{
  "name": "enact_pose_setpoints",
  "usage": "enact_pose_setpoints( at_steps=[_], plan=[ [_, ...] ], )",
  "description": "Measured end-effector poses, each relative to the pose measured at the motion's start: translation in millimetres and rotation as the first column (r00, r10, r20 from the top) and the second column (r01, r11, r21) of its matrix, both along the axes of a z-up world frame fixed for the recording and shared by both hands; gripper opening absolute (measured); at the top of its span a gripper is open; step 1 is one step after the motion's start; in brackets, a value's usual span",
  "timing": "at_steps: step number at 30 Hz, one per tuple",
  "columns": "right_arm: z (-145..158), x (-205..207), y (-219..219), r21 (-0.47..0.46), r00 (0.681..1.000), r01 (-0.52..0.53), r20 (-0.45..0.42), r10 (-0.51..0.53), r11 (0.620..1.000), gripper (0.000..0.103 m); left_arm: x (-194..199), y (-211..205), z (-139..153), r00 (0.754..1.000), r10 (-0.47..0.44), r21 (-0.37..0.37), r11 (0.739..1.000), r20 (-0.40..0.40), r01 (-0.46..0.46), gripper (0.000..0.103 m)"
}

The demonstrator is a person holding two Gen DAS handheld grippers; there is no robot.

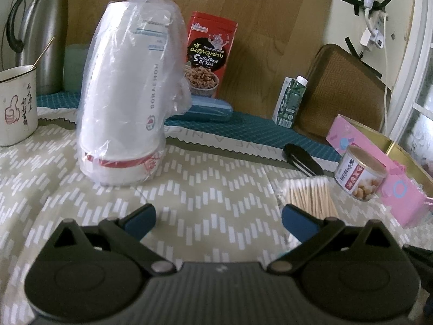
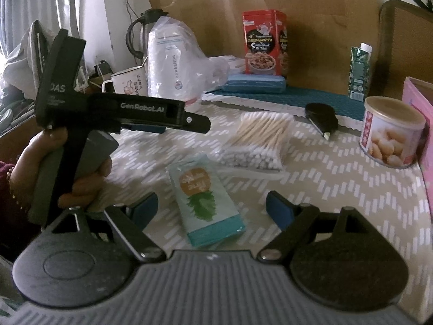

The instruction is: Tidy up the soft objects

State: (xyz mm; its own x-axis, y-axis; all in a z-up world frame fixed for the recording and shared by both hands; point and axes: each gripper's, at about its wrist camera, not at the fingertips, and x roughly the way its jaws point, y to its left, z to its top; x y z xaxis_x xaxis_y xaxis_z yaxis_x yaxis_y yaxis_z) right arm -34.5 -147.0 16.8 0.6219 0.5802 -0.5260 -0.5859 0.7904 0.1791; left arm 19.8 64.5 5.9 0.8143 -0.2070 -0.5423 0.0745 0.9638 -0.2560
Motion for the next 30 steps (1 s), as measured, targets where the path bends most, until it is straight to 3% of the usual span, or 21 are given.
enact_pose_setpoints(
  at_steps=[30],
  plan=[
    [-1.5, 1.3, 1.1, -0.013, 0.999, 0.048, 0.005, -0.048, 0.999, 0.090, -0.5, 9.5, -0.1, 1.000, -0.003, -0.085, 0.996, 0.015, 0.005, 0.103]
  ],
)
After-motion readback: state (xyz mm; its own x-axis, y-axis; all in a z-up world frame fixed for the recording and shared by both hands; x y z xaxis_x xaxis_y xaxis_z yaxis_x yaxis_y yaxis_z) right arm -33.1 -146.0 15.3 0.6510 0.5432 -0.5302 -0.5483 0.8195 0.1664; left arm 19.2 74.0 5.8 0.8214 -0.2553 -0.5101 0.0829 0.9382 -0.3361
